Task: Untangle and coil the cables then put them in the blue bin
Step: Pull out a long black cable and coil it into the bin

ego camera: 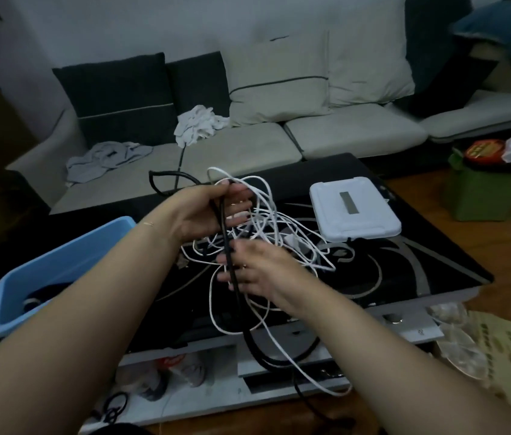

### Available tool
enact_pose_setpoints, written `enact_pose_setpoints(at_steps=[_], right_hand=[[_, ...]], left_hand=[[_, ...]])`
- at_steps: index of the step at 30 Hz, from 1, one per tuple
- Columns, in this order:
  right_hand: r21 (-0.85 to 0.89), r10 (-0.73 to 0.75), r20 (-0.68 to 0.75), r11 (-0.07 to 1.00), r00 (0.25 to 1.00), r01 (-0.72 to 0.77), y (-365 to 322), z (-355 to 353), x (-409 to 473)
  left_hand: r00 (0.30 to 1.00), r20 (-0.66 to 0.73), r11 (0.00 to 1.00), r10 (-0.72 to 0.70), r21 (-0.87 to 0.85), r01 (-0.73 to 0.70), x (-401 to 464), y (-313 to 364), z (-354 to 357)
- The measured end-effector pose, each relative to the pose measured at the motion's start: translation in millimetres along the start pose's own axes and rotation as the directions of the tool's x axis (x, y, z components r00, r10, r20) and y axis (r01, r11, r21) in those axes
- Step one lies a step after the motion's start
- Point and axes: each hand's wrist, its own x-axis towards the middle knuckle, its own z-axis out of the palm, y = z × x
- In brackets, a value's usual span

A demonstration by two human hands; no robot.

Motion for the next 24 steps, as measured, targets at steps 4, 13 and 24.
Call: enact_pose_setpoints(at_steps=[4, 13, 24], right_hand=[[0.243, -0.073, -0.087, 0.966, 0.994, 0.092, -15.1, -8.9, 10.4], [-0.325, -0.417, -0.422, 0.898, 0.805, 0.296, -26.2, -54.3, 20.3], [-0.590, -0.427, -0.329, 0.789, 0.842, 0.170, -4.6, -60.3, 34.2]], left_hand=[[0.985, 0.161, 0.985, -0.058, 0.173, 0.030, -7.5, -18.1, 1.8], [0.893, -0.360, 0.160, -0.269, 0.898, 0.410, -14.5, -35.2, -46.8], [0.849, 0.498, 0.925, -0.176, 0.379, -0.030, -57.8, 18.3, -22.9]])
